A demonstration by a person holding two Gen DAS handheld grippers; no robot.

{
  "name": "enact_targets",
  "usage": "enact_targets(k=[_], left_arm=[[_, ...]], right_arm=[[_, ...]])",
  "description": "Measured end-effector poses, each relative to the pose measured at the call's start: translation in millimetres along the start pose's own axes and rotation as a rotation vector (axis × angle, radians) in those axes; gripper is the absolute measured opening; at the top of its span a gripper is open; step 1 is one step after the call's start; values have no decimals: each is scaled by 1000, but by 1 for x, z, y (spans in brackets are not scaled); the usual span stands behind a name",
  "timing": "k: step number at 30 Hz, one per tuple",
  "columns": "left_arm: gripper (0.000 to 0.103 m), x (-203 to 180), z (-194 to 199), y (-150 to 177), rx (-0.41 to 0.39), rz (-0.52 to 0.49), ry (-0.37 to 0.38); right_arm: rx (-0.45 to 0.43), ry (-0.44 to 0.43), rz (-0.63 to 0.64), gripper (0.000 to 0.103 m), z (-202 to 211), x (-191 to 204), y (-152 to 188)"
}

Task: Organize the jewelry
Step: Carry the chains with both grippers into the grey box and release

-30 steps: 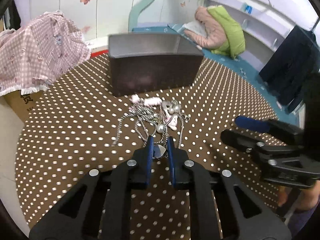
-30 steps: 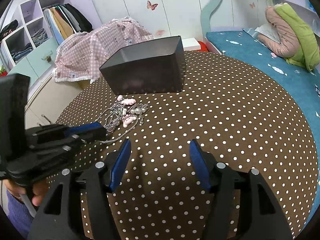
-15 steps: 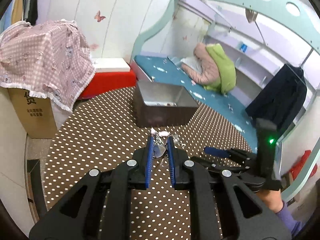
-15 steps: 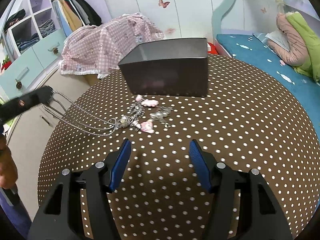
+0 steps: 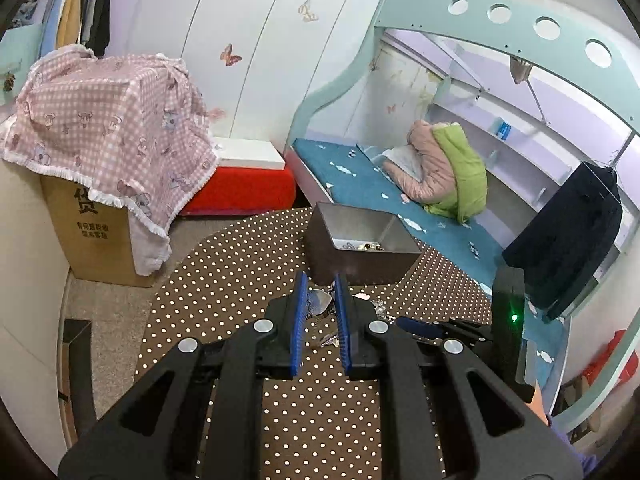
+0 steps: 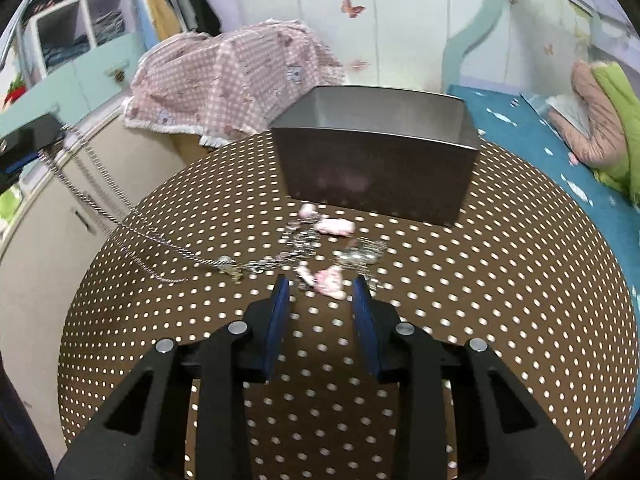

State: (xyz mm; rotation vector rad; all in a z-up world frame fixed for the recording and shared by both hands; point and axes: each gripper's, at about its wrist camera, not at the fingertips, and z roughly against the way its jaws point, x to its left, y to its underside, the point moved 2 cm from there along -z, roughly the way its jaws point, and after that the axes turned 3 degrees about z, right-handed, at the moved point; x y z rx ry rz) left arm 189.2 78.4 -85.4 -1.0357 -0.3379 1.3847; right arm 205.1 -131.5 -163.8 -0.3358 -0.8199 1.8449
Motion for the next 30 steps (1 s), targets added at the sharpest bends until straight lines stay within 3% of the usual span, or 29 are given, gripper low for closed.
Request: enact_targets(k=[7, 10, 15, 24, 30], left_arm=[[14, 0, -11, -5, 22, -3, 17], [14, -5, -14, -11, 23, -16, 26], [14, -17, -20, -19, 30, -49, 41], [14, -57, -18, -56, 7, -135, 83], [14, -95, -8, -96, -31, -207, 120]], right_arm=[[24, 27, 64, 25, -20, 13, -8], [31, 68, 99, 14, -23, 17, -10], [31, 91, 109, 8, -23, 15, -10], [-74, -70, -70, 8, 31, -20, -30], [-154, -112, -100, 8, 70, -34, -60]])
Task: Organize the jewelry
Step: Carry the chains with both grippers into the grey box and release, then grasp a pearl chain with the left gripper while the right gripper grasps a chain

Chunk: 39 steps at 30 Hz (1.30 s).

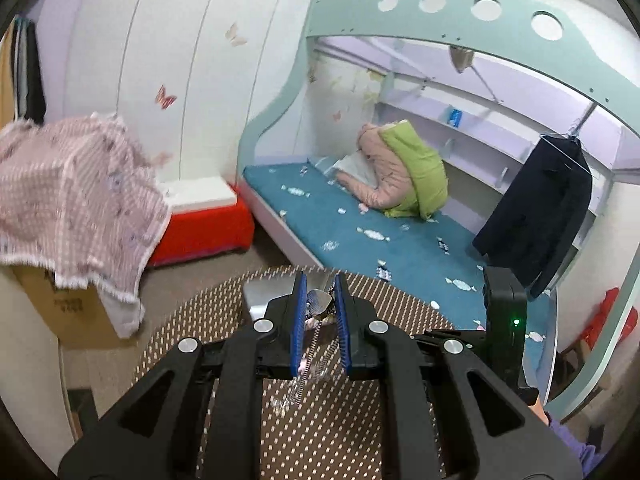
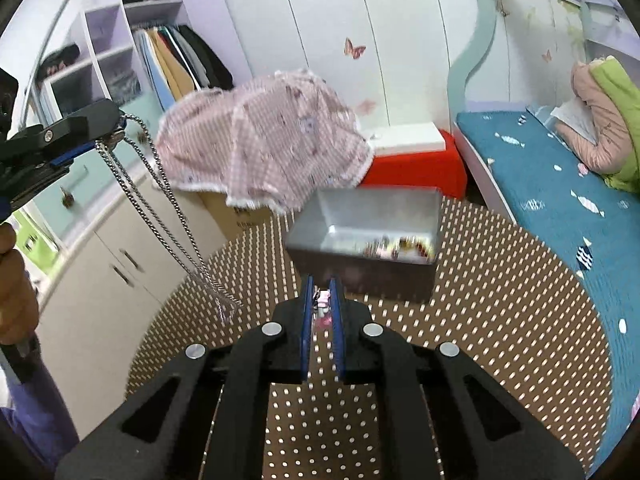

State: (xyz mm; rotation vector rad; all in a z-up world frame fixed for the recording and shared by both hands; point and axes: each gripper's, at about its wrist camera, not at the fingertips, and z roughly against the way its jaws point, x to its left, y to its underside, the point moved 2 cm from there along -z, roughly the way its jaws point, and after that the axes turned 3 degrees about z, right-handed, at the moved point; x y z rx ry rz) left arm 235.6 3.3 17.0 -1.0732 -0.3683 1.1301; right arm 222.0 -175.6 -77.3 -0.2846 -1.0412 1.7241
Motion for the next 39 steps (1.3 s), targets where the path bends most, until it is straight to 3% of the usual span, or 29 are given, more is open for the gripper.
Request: enact_targets(k=[9, 16, 29, 39], left_arm=[[14, -18, -25, -57, 3, -34, 35], [14, -11, -77, -69, 51, -19, 14], [14, 43, -197, 21, 326, 62, -56], [16, 50, -212, 50, 371, 61, -76]], right_arm=[[-49, -19, -42, 8, 9, -22, -44], [-20, -24, -72, 8, -19, -35, -54], [105, -30, -140, 8, -77, -64, -33], [132, -19, -148, 11, -84, -67, -26]])
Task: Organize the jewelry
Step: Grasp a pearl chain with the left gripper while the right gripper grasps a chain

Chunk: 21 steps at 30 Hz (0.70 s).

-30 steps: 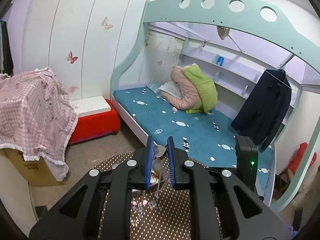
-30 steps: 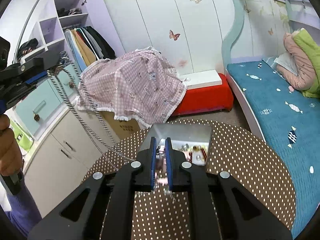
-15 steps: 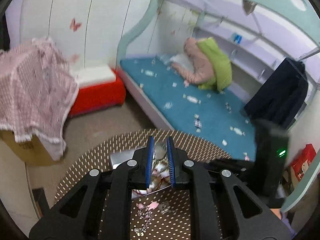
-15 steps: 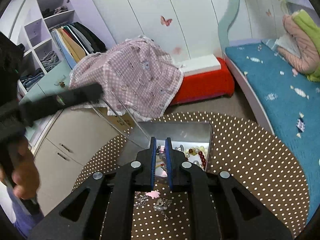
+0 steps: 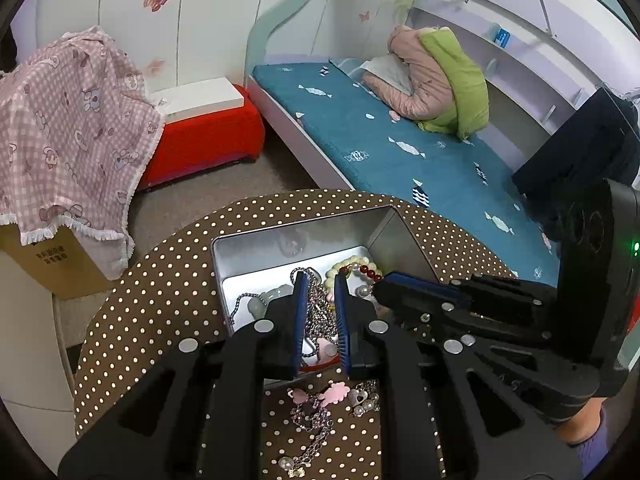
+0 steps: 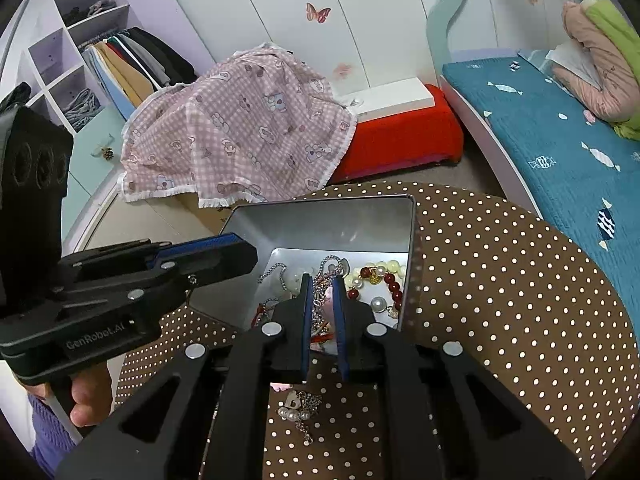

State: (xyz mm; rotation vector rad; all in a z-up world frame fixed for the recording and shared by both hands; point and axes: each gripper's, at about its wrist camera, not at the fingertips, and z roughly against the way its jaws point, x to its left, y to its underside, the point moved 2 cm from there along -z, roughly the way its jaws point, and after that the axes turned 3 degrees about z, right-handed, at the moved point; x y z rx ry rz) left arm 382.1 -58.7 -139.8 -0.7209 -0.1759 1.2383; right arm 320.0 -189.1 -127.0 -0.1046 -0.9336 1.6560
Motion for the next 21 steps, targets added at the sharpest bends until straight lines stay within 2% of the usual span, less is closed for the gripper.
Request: enact_targets(k=[2, 4, 6, 7, 8, 14, 21], left_arm=[[38, 3, 7, 3, -15, 6, -4], [42, 5, 21, 7, -48, 8, -8], [55, 8, 39, 14, -88, 4, -23], [69, 9, 47, 19, -113, 2, -40], [73, 9, 55, 25, -137, -5, -53], [76, 22, 74, 82, -154, -53, -133], [76, 29, 53, 134, -76, -4, -110]], right_arm=[[-3, -5, 5, 12, 2, 2, 2], [-12, -4, 10, 14, 8, 4, 3], [-29, -10, 23, 21, 19, 9, 6], [-34, -6, 31, 24, 23, 9, 8], [-41, 1, 41, 27, 29, 11, 9], [-55, 33, 85, 41, 55, 15, 43], [-6, 52, 74, 46, 51, 16, 84]])
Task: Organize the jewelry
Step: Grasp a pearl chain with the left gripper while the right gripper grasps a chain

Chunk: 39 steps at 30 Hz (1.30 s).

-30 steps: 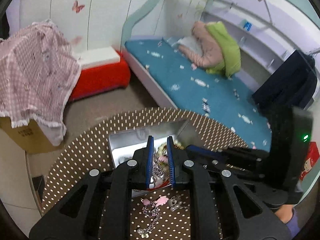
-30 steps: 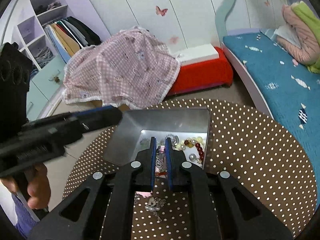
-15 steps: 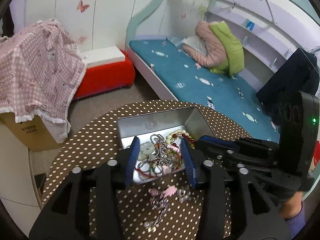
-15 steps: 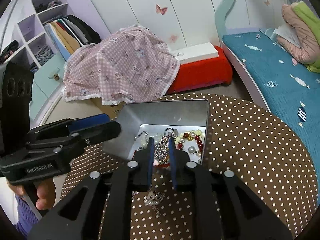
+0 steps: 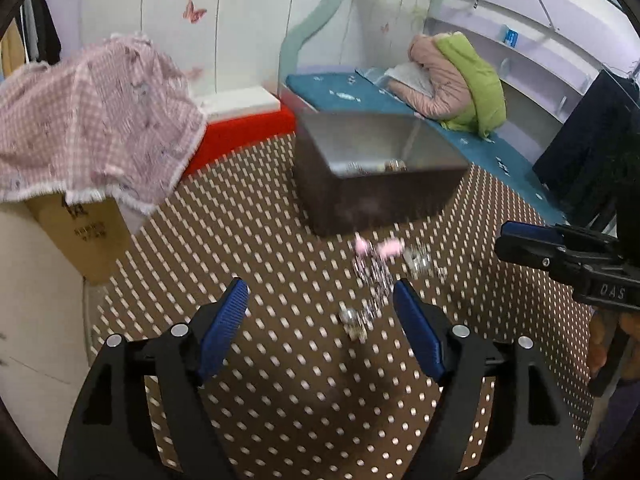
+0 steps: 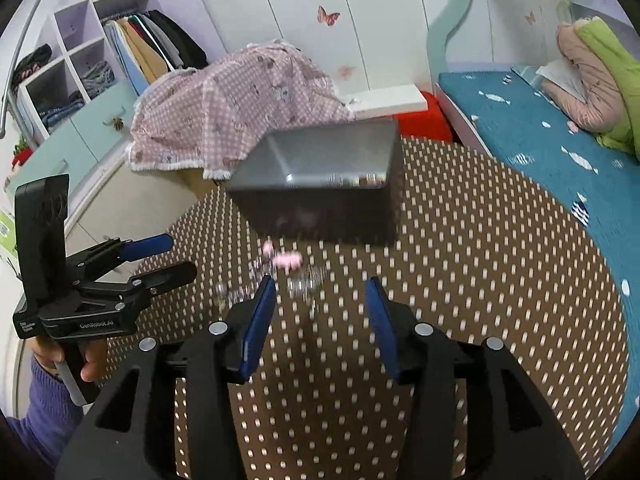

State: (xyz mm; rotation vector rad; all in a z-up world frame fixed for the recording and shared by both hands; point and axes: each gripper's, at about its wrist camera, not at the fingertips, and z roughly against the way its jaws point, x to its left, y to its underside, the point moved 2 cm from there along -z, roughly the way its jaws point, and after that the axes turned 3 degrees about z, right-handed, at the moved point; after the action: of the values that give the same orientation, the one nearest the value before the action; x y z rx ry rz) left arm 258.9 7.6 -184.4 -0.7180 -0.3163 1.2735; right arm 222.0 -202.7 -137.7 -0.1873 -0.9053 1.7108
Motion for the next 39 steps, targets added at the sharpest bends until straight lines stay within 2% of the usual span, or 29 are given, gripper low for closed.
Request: enact_targets(k=[6, 10, 12, 14, 18, 19, 20, 27, 32, 39], left_arm=[[64, -10, -17, 19, 47, -8, 1], [57, -15, -21, 23, 50, -22, -12], [49, -18, -22, 23, 51, -35, -20], [34, -19, -25, 23, 46, -43, -46], [22, -15, -26, 22, 37, -47, -66], [15, -13, -25, 22, 36, -40, -67], [11, -10, -25, 21, 36, -34, -64], [11, 15, -16, 21, 38, 55, 7], [11, 31, -3, 22, 31, 130, 109], [11, 38, 15, 19, 8, 168, 157]], right_arm=[[29, -11, -19, 49, -6, 4, 17], [33, -13, -19, 50, -6, 5, 21], [34, -14, -22, 51, -7, 4, 21], [34, -12, -23, 51, -8, 4, 21], [35, -13, -23, 53, -10, 4, 19], [35, -13, -23, 53, -11, 4, 19], [38, -11, -23, 53, -12, 4, 18], [57, 40, 31, 53, -26, 10, 17], [69, 64, 78, 53, -35, 16, 18], [67, 102, 143, 53, -51, 27, 12]])
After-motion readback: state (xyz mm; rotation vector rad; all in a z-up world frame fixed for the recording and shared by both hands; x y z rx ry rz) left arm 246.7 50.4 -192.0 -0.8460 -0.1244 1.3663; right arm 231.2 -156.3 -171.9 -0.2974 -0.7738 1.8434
